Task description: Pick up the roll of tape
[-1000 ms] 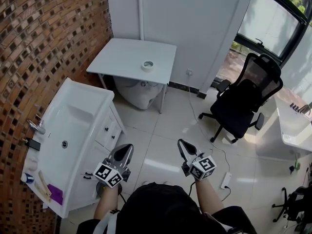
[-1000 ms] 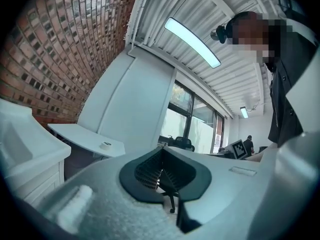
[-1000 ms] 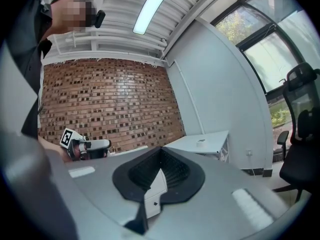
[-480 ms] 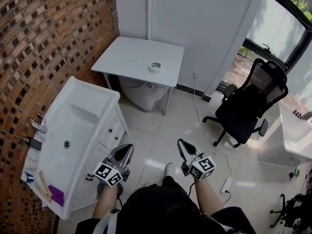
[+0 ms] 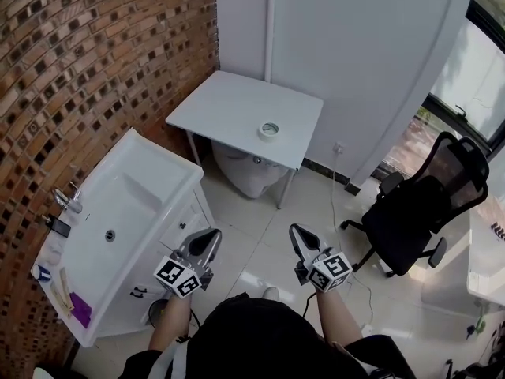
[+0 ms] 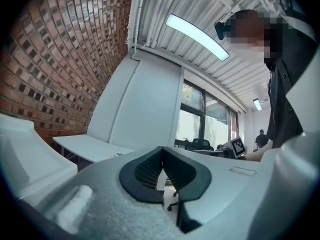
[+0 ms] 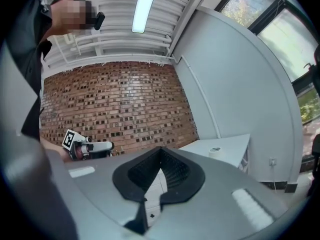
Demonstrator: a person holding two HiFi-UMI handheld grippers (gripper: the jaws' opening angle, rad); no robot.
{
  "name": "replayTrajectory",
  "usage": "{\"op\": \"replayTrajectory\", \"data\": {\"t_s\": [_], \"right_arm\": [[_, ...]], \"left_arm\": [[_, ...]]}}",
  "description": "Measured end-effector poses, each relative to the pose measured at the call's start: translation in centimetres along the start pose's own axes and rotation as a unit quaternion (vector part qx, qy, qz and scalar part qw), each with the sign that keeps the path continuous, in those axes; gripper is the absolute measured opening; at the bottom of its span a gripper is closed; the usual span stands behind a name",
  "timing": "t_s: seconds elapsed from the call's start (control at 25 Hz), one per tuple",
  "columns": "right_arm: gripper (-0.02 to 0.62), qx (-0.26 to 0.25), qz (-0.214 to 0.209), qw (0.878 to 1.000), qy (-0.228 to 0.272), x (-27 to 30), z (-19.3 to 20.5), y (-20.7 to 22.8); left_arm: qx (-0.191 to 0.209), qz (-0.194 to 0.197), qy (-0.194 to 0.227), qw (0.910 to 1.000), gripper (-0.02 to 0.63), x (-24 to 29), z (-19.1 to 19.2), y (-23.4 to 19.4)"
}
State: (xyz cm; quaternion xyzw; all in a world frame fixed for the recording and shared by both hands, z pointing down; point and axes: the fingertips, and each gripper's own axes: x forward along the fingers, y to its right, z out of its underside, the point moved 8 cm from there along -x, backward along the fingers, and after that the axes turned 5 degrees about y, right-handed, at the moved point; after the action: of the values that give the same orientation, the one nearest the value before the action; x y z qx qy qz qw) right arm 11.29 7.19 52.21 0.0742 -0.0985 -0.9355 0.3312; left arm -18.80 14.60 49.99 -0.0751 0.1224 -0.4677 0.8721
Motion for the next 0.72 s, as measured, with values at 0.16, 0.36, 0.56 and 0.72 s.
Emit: {"op": "replayTrajectory", "data": {"t_s": [0.16, 0.36, 0.56, 0.72], "right_arm": [[0.005, -0.003, -0.016, 1.000, 0.000, 1.0, -1.2, 3.6], [0.005, 0.000, -0.022, 1.000, -0.006, 0.5, -2.2, 7.1], [0.005, 0.003, -0.008, 1.000, -0.008, -1.0, -2.7, 9.9], [0.005, 0.009, 0.012, 1.000, -0.022, -2.0, -2.1, 11.5]], "left_arm": [[-0.005, -0.008, 0.016, 0.9998, 0.002, 3.4, -0.1, -0.2], [-0.024, -0.002, 0.036, 0.9991, 0.002, 8.2, 0.1, 0.2], [-0.017, 0.017, 0.014, 0.9996, 0.002, 12.5, 1.6, 1.2], [-0.018, 0.034, 0.001, 0.9993, 0.002, 14.4, 2.4, 1.7]]}}
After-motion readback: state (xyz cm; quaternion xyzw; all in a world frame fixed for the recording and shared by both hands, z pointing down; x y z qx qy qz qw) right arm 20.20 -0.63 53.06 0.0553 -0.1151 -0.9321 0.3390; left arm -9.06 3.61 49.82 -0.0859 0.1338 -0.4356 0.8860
